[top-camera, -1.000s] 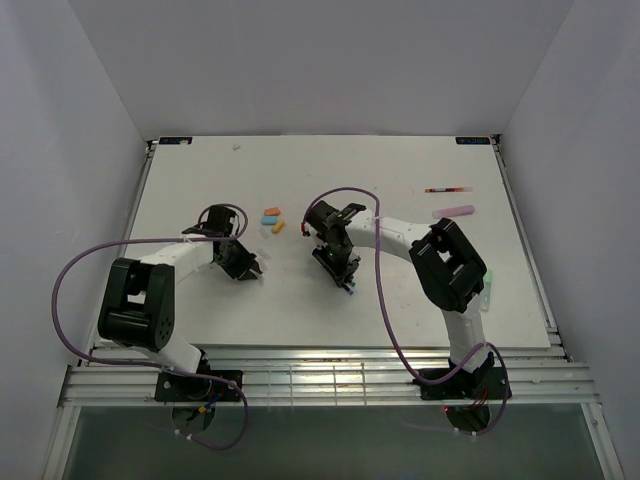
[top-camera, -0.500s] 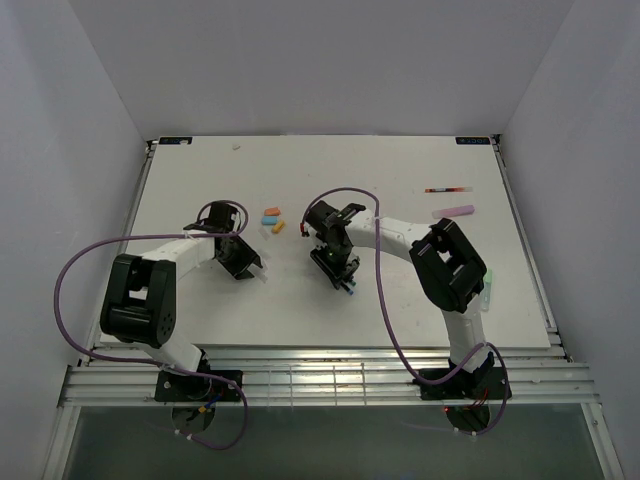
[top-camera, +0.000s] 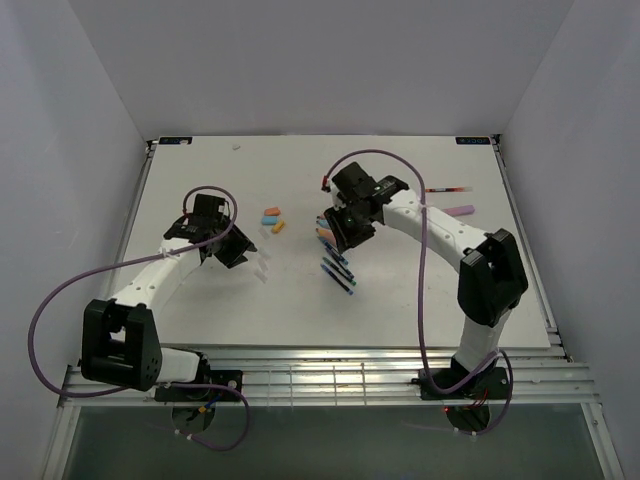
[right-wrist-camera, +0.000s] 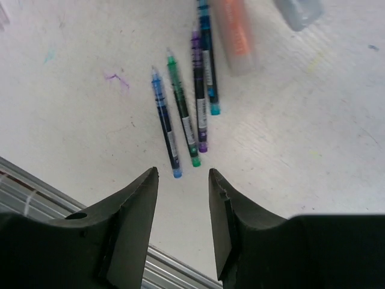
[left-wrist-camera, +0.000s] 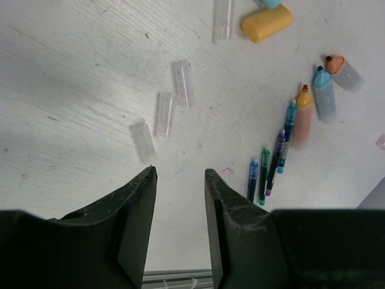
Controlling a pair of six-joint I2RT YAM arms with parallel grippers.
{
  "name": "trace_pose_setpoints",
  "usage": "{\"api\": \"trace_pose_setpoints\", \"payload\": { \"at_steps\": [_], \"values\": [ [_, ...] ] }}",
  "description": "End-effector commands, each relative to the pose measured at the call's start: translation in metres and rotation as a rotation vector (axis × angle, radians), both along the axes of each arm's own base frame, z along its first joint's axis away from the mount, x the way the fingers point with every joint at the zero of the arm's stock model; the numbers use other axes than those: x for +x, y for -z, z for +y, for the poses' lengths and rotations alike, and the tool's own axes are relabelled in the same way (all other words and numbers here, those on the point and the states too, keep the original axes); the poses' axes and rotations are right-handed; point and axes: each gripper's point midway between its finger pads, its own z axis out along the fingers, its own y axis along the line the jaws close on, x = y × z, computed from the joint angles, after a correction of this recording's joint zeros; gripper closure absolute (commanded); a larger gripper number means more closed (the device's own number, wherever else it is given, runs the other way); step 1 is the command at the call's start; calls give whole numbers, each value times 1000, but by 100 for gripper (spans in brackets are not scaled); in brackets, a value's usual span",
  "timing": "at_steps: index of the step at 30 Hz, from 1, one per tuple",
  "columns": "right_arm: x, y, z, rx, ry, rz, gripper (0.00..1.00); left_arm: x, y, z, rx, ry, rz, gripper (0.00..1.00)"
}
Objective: Open the pen caps
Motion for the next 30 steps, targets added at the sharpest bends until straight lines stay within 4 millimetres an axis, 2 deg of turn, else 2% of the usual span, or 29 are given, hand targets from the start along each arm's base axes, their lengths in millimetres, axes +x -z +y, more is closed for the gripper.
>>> {"api": "trace_pose_setpoints", "payload": {
  "at_steps": [1,4,5,7,8,10,11,13,14,16,18,19,23,26,30],
  "values": [
    [13,-36,-29,95,160,11,54,1,-25,-6,13,71,-74,51],
    [29,-45,-62,149,303,31,54,1,-26,-4,40,111,-92,51],
    [38,-44,-85,145,383,30,54,3,-27,-4,48,124,-98,51],
    [42,-51,-109,165,490,31,53,2,-29,-6,51,160,-103,51],
    [47,-46,-138,154,579,33,53,1,-32,-9,43,171,-113,51],
    [50,-47,-169,138,683,8,53,-1,-36,-22,3,225,-146,51],
    [51,-40,-197,107,769,8,52,-7,-29,-24,-6,252,-138,51],
    [47,-36,-225,76,852,8,52,-12,-25,-32,-19,285,-153,51],
    [47,-34,-255,37,939,-2,51,-15,-20,-34,-20,298,-159,51],
    [36,-27,-294,19,1056,20,50,-22,-9,-38,-39,319,-168,51],
    [23,-16,-308,27,1100,67,49,-24,-5,-39,-46,336,-174,51],
    [17,-12,-325,30,1151,86,46,-24,-6,-40,-50,344,-178,51],
    [-6,10,-342,-5,1153,172,40,-23,-16,-49,-89,384,-211,51],
    [-16,21,-351,-77,1115,174,29,-21,-20,-52,-99,390,-241,51],
    [-40,44,-360,-189,1005,219,26,-21,-17,-55,-122,386,-253,51]
  ]
}}
